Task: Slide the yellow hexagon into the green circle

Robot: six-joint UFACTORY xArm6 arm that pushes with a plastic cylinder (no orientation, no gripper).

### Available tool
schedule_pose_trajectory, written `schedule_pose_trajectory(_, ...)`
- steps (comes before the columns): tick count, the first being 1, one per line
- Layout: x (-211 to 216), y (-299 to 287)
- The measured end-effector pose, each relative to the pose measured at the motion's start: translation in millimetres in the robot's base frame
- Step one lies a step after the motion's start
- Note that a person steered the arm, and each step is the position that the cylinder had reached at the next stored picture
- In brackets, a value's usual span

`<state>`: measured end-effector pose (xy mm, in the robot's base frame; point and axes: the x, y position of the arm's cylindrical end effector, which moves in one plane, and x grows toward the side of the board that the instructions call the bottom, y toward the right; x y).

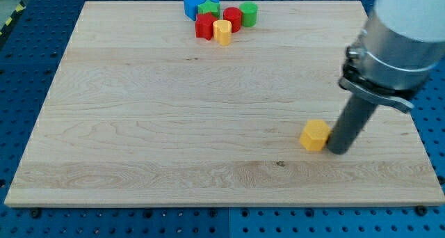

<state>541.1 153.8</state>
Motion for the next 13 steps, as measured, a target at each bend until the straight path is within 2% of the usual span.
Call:
schedule_pose_trajectory(3, -37.6, -99.8)
schedule_pose_trajectory(5, -39.9, -166.6)
schedule_pose_trajectory(8, -80.6, -174.8)
schedule_pose_trajectory(11, -98.5, -127.6)
schedule_pose_trajectory(13, -145.2, -127.2)
